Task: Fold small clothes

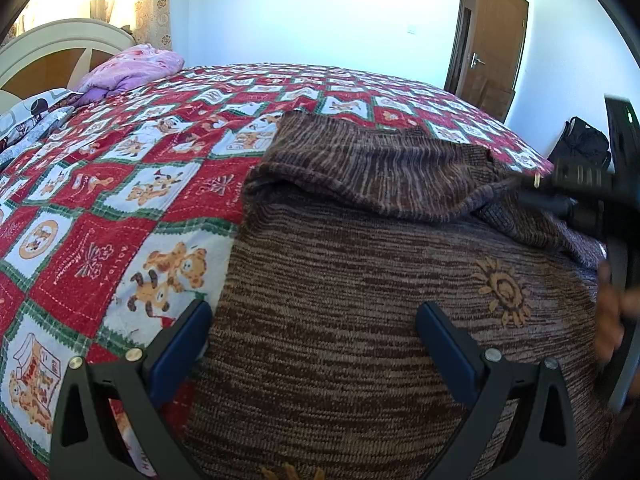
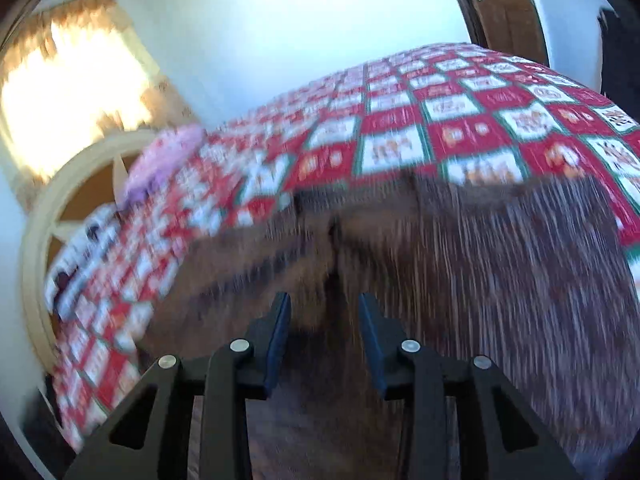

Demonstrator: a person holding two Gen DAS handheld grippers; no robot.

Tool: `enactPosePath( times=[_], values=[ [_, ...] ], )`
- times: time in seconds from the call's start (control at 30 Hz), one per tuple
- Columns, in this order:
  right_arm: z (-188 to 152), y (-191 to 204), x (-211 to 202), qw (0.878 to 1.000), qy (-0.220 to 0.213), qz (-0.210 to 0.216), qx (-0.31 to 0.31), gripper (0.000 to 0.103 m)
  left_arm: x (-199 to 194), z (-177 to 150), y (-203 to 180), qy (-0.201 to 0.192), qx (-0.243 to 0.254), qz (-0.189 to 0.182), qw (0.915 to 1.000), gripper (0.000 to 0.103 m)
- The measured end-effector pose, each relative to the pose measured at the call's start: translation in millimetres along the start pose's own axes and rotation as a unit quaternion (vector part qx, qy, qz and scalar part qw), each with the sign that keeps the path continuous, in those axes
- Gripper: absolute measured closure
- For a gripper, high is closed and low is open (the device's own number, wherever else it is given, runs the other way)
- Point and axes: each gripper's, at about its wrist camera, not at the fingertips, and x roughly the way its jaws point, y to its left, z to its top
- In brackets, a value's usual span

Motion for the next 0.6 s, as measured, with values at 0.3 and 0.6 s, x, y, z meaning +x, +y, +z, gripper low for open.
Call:
enactPosePath(
  times=[0.3,0.6],
  values=[
    [-35,55,8,0.983,0.108,0.085,-0.120,0.066,0,0,0,0.000,-0.001,-0.001,1.0000,0.000],
    [-6,58,-8,0.995,0.001,0.047,-0.093,0.067,-1,0,0,0.000,0.000,-0.001,1.0000,0.000]
  ],
)
